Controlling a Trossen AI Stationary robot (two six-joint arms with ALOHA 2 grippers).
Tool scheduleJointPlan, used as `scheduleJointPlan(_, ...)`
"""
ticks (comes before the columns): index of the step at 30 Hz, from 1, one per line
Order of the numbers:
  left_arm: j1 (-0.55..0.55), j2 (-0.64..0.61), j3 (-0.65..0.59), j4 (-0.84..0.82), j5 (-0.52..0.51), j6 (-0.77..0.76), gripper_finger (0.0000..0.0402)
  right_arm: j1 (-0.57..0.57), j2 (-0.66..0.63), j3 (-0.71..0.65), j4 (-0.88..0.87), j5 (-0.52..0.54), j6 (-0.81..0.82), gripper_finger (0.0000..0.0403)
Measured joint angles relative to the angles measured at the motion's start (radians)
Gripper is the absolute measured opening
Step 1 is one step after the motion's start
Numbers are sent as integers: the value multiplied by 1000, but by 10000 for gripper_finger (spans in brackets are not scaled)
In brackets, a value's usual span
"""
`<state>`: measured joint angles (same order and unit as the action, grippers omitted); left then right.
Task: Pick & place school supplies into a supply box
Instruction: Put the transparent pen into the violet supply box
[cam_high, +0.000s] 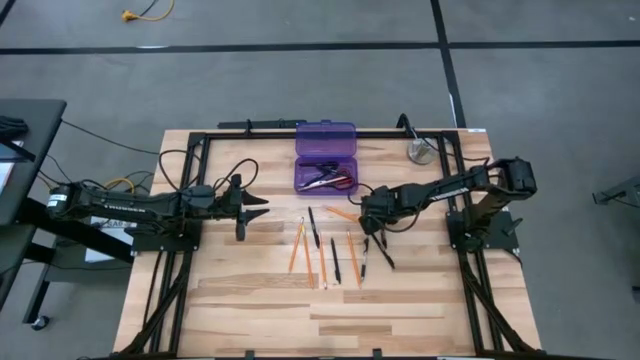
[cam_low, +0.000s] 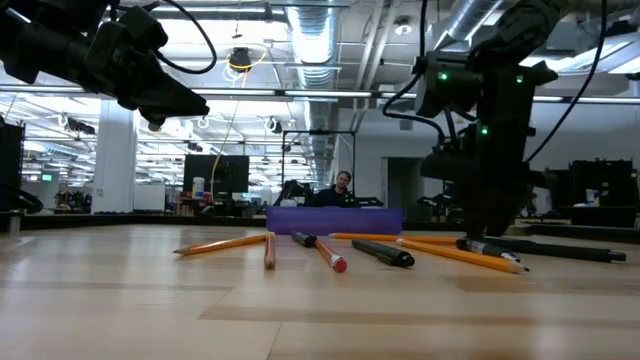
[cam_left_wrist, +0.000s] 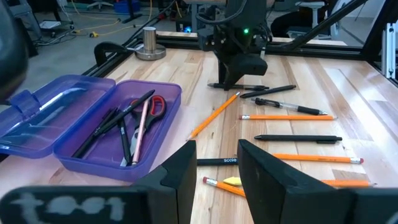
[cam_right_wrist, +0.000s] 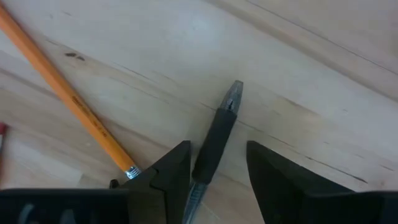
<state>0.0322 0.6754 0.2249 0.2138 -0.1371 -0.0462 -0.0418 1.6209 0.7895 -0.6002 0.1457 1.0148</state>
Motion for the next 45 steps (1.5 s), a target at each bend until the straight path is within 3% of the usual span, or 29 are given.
scheduleJointPlan(10, 0, 0, 0, 1, -1, 11, 106, -3, -1, -27, 11, 18, 17, 123)
scheduleJointPlan(19, 0, 0, 0, -1, 0, 1, 106, -6, 1, -28, 7, 55, 5, 17)
scheduleJointPlan(27, 0, 0, 0, -43, 0, -2, 106, -39, -5, 12, -27, 71, -77, 8)
scheduleJointPlan(37, 0, 0, 0, -40, 36, -2, 106, -193, 20, 364, -181, 175, -459, 5)
scheduleJointPlan(41, 0, 0, 0, -34, 36, 7, 106, -249, 108, 538, -171, 169, -657, 5)
scheduleJointPlan(45, 0, 0, 0, -31, 36, 11, 106, -288, 246, 716, -167, 93, -830, 5)
